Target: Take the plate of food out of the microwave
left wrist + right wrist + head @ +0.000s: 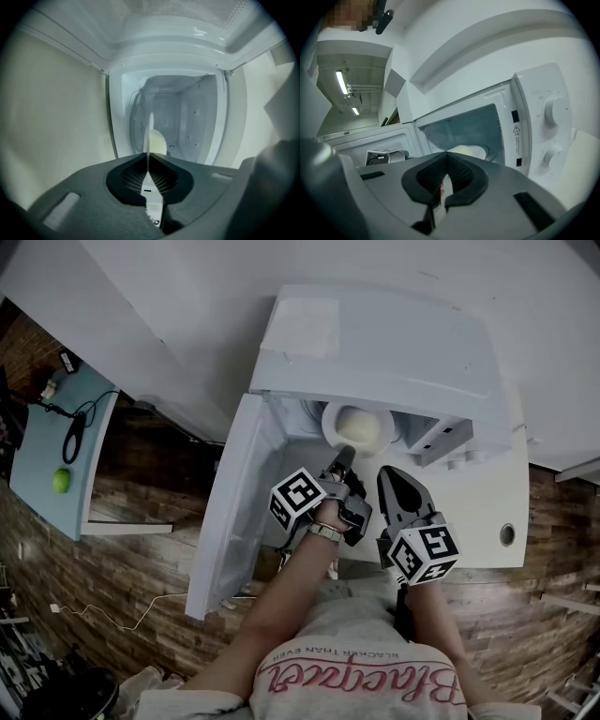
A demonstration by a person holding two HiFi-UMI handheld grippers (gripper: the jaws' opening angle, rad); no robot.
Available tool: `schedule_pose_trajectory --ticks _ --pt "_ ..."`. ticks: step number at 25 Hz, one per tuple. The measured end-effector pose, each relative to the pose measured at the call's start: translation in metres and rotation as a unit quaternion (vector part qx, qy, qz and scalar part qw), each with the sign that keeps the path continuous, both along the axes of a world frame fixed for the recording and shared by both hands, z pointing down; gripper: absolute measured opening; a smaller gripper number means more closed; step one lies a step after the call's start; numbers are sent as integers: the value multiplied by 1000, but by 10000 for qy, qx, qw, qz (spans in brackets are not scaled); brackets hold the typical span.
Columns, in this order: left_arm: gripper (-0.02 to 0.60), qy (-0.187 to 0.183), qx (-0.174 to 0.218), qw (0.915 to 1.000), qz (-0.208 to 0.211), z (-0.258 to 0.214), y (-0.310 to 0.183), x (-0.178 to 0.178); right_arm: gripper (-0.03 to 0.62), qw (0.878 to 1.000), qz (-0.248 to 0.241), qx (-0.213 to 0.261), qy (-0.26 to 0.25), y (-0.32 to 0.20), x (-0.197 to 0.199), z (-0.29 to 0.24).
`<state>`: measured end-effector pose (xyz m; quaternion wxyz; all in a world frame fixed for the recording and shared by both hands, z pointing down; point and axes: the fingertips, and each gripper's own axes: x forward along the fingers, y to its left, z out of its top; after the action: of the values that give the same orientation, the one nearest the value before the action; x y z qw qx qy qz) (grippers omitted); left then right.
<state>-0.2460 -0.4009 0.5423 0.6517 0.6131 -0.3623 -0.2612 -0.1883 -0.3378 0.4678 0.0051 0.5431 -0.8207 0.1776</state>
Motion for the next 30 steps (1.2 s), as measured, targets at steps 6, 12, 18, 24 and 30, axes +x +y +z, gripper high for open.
schedule_pose_trajectory --ticks 6,12,18,24,30 --pt "17 43 76 10000 32 -5 13 -3 12 10000 -65 54 10 11 -8 -4" --pt "17 113 124 9999 4 -10 26 -10 12 9999 -112 106 56 25 -16 -8" --pt "17 117 183 9998 20 -13 38 -14 11 9998 -94 135 102 37 -19 -10" --pt "17 145 216 9996 54 -16 49 -18 12 9998 -101 136 119 41 -22 -12" --pt "17 167 199 9997 47 -15 56 -19 12 9997 -126 141 166 45 -23 -13"
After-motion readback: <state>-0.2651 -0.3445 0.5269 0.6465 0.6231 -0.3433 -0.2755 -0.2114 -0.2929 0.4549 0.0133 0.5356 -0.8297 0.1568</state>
